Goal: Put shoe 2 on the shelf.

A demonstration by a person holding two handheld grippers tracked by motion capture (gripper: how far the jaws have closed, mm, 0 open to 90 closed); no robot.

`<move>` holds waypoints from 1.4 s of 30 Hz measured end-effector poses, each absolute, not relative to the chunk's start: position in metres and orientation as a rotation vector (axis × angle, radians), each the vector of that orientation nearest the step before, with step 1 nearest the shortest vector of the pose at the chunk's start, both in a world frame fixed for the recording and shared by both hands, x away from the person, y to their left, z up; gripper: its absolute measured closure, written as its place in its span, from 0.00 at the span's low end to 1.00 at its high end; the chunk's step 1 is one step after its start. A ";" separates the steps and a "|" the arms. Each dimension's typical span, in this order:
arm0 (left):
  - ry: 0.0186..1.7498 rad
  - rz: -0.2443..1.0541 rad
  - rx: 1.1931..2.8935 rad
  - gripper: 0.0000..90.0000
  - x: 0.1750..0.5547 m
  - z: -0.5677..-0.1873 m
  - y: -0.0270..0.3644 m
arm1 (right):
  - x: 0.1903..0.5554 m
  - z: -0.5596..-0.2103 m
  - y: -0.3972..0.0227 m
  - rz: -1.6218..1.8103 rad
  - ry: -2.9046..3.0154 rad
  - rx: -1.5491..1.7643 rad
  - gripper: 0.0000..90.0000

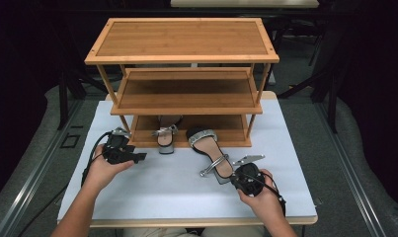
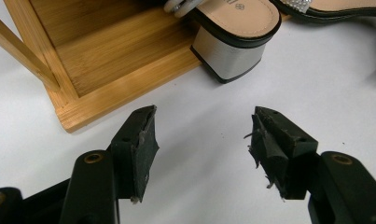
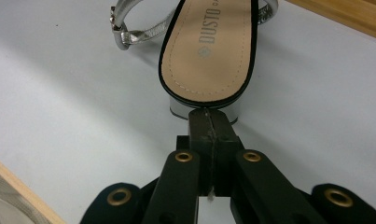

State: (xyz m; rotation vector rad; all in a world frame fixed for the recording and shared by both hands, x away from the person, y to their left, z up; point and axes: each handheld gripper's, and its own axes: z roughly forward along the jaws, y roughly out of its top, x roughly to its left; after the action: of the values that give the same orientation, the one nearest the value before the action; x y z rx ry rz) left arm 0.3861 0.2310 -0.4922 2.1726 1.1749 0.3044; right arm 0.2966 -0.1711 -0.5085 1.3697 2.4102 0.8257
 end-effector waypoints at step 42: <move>1.177 0.308 2.170 0.45 0.387 -0.492 0.232 | 0.321 -0.497 -0.145 1.036 2.396 1.394 1.00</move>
State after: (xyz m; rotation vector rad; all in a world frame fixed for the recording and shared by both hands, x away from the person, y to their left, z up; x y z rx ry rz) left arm 0.3867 0.2321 -0.4919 2.1704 1.1768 0.3076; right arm 0.3213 -0.1449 -0.4968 1.3944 2.3964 1.0357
